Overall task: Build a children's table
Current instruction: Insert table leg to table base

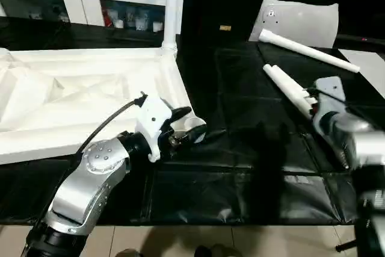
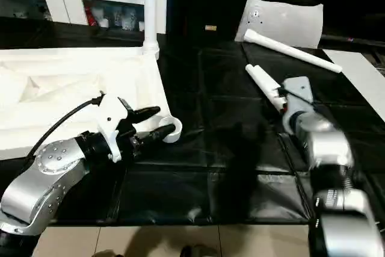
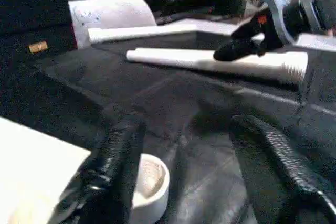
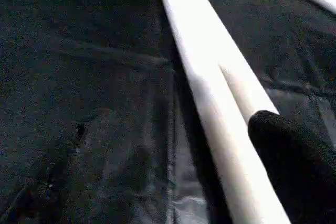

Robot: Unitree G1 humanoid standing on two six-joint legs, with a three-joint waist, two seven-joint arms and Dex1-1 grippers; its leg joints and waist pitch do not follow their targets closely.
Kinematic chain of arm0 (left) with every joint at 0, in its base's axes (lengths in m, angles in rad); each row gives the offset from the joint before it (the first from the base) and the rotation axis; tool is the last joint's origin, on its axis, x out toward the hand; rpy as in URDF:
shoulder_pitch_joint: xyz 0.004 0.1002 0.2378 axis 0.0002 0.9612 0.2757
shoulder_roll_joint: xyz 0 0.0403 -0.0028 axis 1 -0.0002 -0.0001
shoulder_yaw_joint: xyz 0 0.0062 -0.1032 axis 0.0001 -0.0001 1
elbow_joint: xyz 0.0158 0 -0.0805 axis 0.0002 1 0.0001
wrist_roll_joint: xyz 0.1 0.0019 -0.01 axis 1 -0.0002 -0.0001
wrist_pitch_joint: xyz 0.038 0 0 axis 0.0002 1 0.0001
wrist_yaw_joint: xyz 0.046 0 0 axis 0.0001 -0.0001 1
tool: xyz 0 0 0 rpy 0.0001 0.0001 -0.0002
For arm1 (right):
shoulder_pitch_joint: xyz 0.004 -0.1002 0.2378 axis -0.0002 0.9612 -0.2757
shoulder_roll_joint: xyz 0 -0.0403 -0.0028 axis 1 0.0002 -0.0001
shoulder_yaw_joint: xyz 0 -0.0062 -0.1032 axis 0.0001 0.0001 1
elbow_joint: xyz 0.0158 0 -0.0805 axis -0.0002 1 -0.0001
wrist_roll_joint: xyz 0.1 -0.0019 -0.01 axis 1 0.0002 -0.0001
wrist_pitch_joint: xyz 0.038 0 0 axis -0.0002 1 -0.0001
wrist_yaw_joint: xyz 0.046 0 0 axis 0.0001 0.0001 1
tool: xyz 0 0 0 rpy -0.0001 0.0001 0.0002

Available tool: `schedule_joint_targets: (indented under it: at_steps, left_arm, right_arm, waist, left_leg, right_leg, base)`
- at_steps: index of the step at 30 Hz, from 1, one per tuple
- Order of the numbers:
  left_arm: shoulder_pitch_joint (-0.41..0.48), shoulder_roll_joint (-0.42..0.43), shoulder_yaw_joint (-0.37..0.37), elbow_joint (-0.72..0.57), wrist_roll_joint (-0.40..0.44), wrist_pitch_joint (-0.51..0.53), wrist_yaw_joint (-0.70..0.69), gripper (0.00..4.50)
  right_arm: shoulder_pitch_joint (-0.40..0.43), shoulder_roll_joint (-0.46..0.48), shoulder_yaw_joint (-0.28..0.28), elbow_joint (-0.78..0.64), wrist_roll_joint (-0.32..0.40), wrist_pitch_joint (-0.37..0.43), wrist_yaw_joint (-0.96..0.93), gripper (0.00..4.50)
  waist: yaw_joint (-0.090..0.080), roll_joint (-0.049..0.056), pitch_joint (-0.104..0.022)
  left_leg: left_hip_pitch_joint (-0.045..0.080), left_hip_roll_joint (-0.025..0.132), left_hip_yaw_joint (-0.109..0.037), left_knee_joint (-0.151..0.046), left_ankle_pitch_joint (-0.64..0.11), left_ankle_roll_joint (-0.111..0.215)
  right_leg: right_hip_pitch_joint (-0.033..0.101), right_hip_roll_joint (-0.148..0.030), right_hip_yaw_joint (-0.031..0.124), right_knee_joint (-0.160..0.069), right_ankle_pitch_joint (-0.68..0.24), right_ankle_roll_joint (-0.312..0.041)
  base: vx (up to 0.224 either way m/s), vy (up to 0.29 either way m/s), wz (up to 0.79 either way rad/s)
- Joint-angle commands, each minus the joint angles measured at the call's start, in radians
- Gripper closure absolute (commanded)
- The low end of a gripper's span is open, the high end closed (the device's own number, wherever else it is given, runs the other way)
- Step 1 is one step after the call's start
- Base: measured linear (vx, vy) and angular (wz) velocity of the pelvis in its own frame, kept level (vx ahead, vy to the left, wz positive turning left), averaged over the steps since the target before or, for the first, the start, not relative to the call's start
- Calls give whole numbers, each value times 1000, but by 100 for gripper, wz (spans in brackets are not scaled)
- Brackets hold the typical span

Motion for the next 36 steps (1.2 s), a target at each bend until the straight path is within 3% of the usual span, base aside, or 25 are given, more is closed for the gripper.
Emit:
schedule_joint_targets:
  at_steps: [1,8,10,12,20,25,31,36]
  left_arm:
    - [-9,13,-20,-30,12,20,-6,123]
    - [-5,34,-27,-52,16,59,-28,110]
    - [-4,39,-31,-54,17,57,-32,110]
    - [-2,41,-34,-60,10,67,-34,79]
    - [-8,36,-32,-71,4,90,-37,26]
    - [-9,40,-30,-68,8,97,-40,5]
    - [-13,43,-28,-69,12,105,-38,5]
    - [-21,46,-21,-67,7,112,-39,5]
  right_arm:
    - [-25,-30,6,73,-33,-33,-5,0]
    - [-81,-74,31,249,-65,-50,55,0]
    - [-85,-77,29,272,-61,-51,62,0]
    - [-89,-80,25,305,-57,-53,72,0]
    - [-95,-93,51,425,-88,-60,114,0]
    - [-110,-83,81,450,-99,8,186,0]
    - [-152,-58,59,457,-43,115,323,0]
    - [-187,-79,6,469,-20,73,282,0]
  waist:
    - [-1,9,-79]
    - [-2,9,-79]
    - [-2,8,-76]
    - [-3,8,-77]
    - [-5,8,-74]
    - [-7,10,-73]
    - [-16,15,-70]
    - [-31,19,-62]
  left_leg:
    - [-5,16,4,-52,-172,33]
    - [-10,18,4,-50,-170,34]
    - [-9,18,4,-49,-186,36]
    - [-10,17,3,-48,-189,32]
    - [-6,17,2,-43,-230,28]
    - [-7,17,-2,-42,-254,29]
    - [0,20,-10,-43,-316,24]
    - [8,22,-20,-41,-390,15]
  right_leg:
    - [61,-47,32,-85,-418,-52]
    - [66,-49,33,-76,-368,-97]
    - [64,-50,32,-81,-405,-88]
    - [64,-51,31,-81,-416,-83]
    - [57,-51,25,-90,-481,-73]
    - [54,-51,20,-94,-520,-60]
    - [50,-53,11,-101,-546,-63]
    - [48,-61,-12,-118,-605,-58]
  base:
    - [0,0,0]
    - [0,0,0]
    - [0,0,0]
    - [0,0,0]
    - [0,0,0]
    - [0,0,0]
    - [0,0,0]
    - [0,0,0]
